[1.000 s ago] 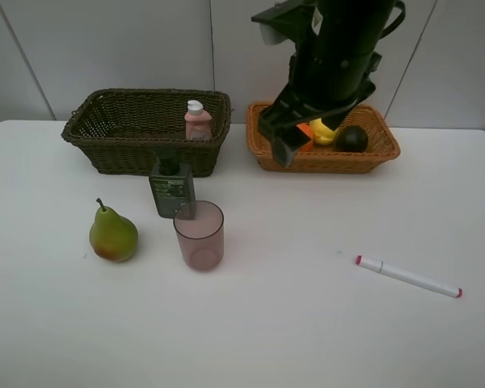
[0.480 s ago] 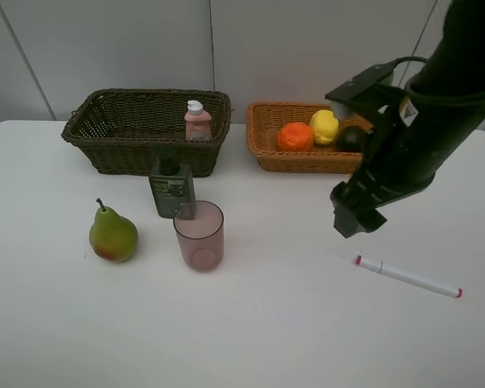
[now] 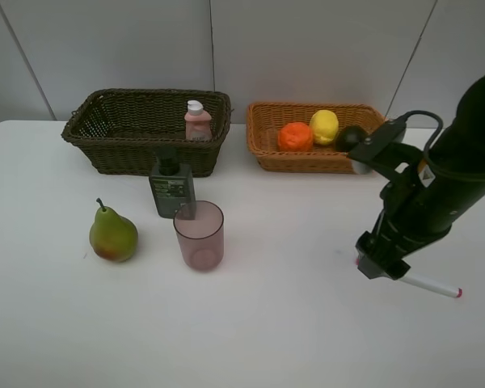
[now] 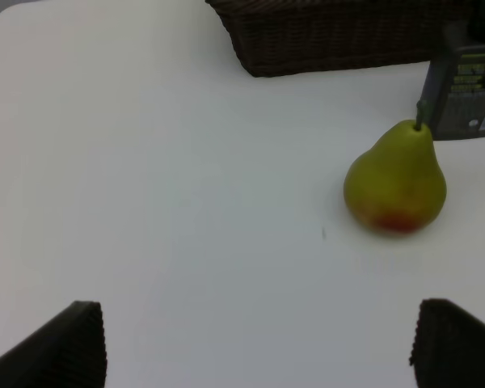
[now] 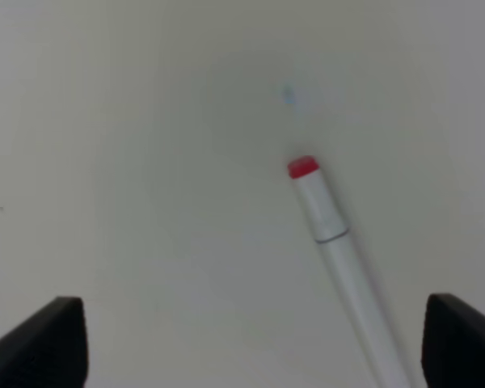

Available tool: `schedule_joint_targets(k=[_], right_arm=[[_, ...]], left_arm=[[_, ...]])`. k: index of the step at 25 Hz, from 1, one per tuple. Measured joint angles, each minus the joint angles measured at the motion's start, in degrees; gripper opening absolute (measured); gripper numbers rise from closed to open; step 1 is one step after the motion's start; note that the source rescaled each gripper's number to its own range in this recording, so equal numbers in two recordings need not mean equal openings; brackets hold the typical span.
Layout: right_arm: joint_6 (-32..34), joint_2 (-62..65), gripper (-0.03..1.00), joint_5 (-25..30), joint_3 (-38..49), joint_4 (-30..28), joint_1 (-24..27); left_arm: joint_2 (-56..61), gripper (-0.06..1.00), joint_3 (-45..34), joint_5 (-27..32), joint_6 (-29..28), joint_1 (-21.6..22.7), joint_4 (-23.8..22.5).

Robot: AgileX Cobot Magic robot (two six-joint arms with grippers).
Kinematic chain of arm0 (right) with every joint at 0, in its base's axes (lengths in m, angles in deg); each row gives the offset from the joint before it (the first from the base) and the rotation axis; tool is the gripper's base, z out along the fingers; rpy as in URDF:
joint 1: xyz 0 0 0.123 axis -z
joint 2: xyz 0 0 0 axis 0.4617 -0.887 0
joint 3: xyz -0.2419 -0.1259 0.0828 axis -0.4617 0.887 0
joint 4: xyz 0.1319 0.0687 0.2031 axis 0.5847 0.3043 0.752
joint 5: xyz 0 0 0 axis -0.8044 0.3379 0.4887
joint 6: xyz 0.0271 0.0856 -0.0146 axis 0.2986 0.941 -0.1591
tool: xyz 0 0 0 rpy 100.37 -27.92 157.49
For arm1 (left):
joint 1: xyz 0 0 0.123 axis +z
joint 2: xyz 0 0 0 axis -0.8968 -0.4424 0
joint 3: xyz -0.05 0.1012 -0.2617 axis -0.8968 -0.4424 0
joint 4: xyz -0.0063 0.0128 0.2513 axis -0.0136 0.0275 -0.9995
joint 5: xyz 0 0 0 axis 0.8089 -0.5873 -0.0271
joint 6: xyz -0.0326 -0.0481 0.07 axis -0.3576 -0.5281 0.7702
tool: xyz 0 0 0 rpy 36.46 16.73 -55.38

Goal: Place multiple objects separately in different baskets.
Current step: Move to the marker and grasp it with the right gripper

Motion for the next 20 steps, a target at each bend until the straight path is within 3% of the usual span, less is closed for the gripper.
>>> schedule_joint_targets(k=[8, 13, 20], right_arm=[[-0.7, 0.0, 0.84, -5.5, 3.6, -2.6, 5.9], [-3.0, 0.1, 0.84, -7.9, 6.3, -4.9, 6.1], [-6.9, 0.2, 0.84, -17.7, 12.4, -9.3, 6.1]], left_arm=[[0.0, 1.0, 0.0, 0.0, 0.0, 0.0, 0.0], [0.0, 1.0, 0.0, 0.0, 0.0, 0.0, 0.0], [0.0, 1.0, 0.0, 0.0, 0.0, 0.0, 0.0]])
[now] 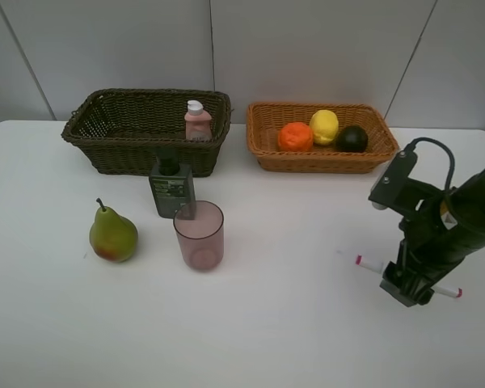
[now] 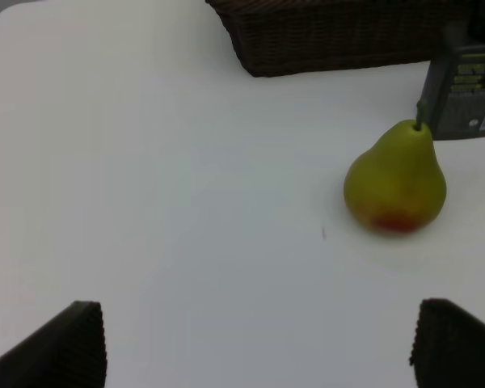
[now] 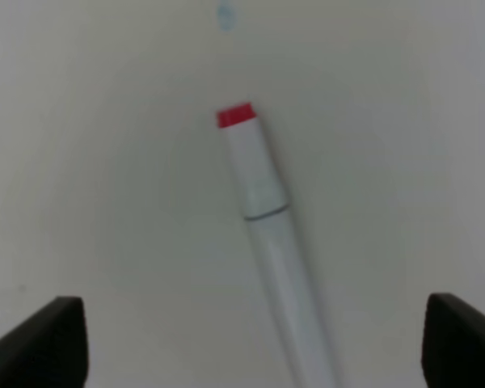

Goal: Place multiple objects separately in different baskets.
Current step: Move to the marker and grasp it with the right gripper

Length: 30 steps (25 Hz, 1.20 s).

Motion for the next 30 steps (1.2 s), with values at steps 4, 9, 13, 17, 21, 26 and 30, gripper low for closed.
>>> schedule_joint_targets(k=[4, 9, 13, 17, 21, 26, 30], right_arm=[[-0.1, 0.0, 0.84, -0.5, 0.4, -1.2, 0.0], [-0.2, -1.2, 0.84, -0.7, 0.4, -1.2, 1.4], [-0.2, -3.9, 0.84, -1.2, 0.4, -1.2, 4.0], [-0.3, -6.0, 0.84, -3.3, 0.4, -1.2, 4.0], [-0.5, -9.0, 0.83, -5.6, 0.4, -1.2, 4.0], [-0.6, -11.9, 0.75, -8.3, 0.4, -1.2, 4.7], [-0.6, -12.3, 0.71, -9.2, 0.4, -1.2, 6.6]], left_arm=[[0.0, 1.0, 0.0, 0.0, 0.0, 0.0, 0.0], [0.0, 1.0, 0.0, 0.0, 0.0, 0.0, 0.0], [0.0, 1.0, 0.0, 0.0, 0.0, 0.0, 0.0], [0.0, 1.0, 0.0, 0.0, 0.0, 0.0, 0.0], [0.0, 1.0, 0.0, 0.0, 0.0, 0.0, 0.0], [0.0, 1.0, 0.0, 0.0, 0.0, 0.0, 0.0], [0.0, 1.0, 0.0, 0.0, 0.0, 0.0, 0.0]])
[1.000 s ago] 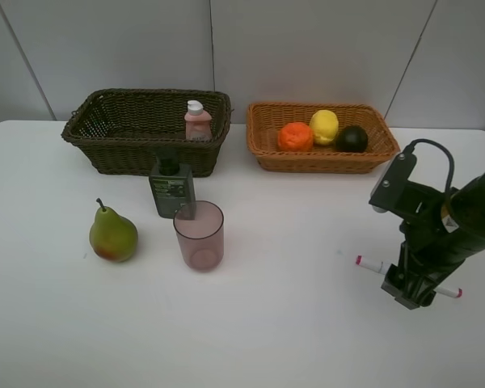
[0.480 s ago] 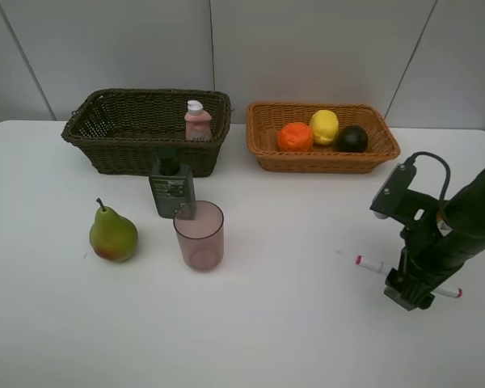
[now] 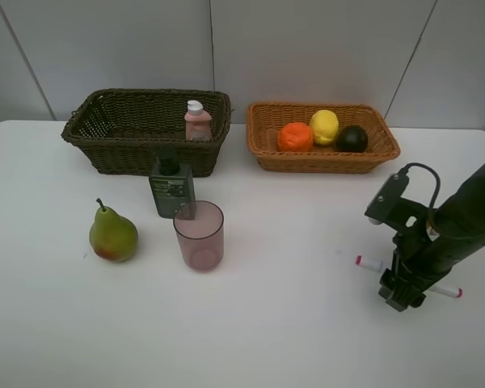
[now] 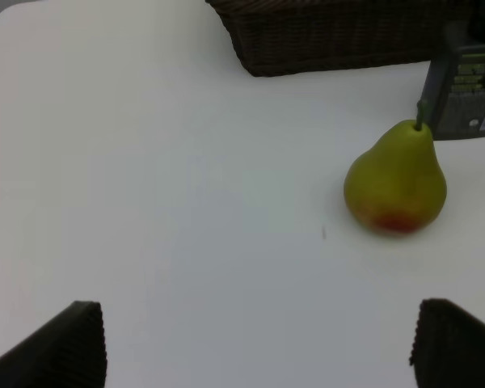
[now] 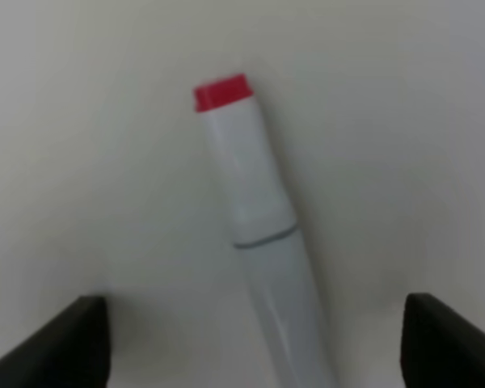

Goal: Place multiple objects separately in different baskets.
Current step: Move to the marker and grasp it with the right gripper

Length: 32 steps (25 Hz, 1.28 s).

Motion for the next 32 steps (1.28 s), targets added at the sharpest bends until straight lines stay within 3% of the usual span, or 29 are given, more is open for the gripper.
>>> schedule_joint_targets(k=[18, 21, 22, 23, 27, 32], right_arm=[[0.0, 0.0, 0.63, -2.0, 0.0, -0.5, 0.0], [0.0, 0.0, 0.52, -2.0, 0.0, -0.5, 0.0], [0.0, 0.0, 0.44, -2.0, 0.0, -0.5, 0.0], [0.0, 0.0, 0.44, -2.0, 0.0, -0.5, 0.0], [0.8, 0.0, 0.15, -2.0, 0.0, -0.4, 0.0], [0.9, 0.0, 0.09, -2.0, 0.0, -0.4, 0.0]], left_arm=[[0.0, 1.0, 0.0, 0.0, 0.0, 0.0, 0.0], [0.0, 1.0, 0.0, 0.0, 0.0, 0.0, 0.0], [0.0, 1.0, 0.0, 0.0, 0.0, 0.0, 0.0], [0.0, 1.0, 0.0, 0.0, 0.0, 0.0, 0.0], [0.0, 1.0, 0.0, 0.0, 0.0, 0.0, 0.0], [0.0, 1.0, 0.0, 0.0, 0.0, 0.0, 0.0]])
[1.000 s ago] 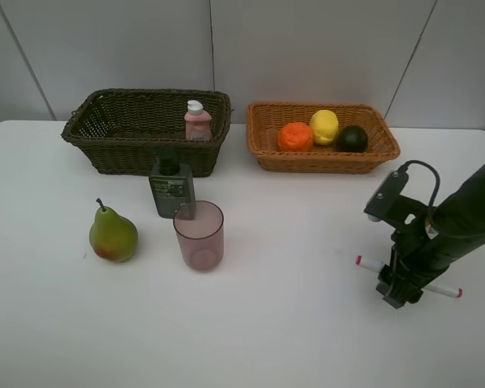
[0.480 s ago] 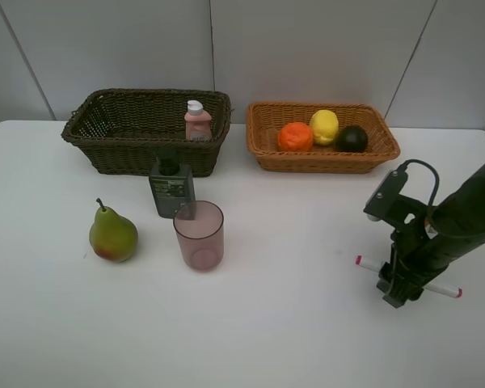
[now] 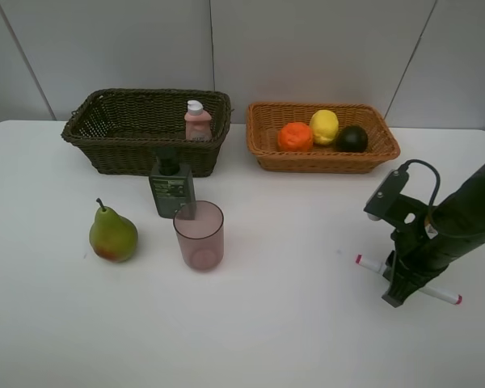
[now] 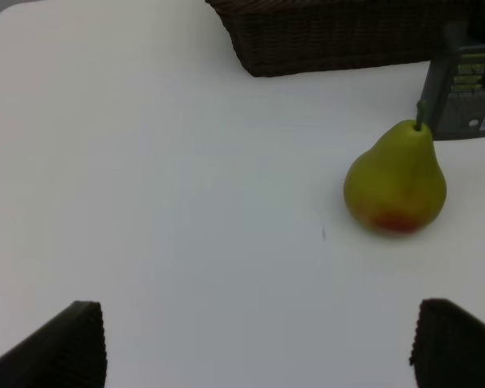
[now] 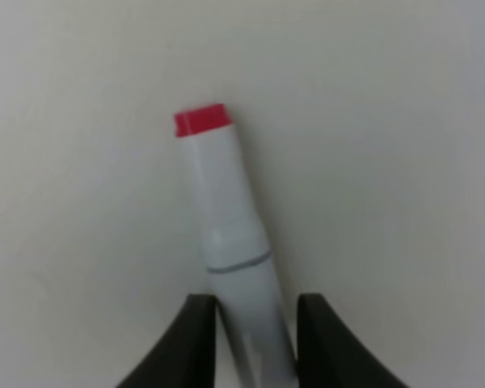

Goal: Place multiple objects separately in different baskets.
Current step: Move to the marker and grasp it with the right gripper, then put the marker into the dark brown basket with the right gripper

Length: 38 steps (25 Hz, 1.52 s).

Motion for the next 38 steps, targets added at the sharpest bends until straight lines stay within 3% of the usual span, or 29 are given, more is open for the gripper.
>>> schedule_joint_targets(k=[4, 18, 38], right_arm=[[0.4, 0.0, 0.0, 0.0, 0.0, 0.0, 0.0], [0.6, 0.0, 0.0, 0.8, -0.5, 0.1, 0.0], [0.8, 10.2, 0.0, 5.8, -12.2, 0.1, 0.0]], left_arm=[[0.0, 1.0, 0.0, 0.0, 0.0, 0.0, 0.0], [0.0, 1.0, 0.0, 0.0, 0.0, 0.0, 0.0], [0.0, 1.0, 0.0, 0.0, 0.0, 0.0, 0.0]])
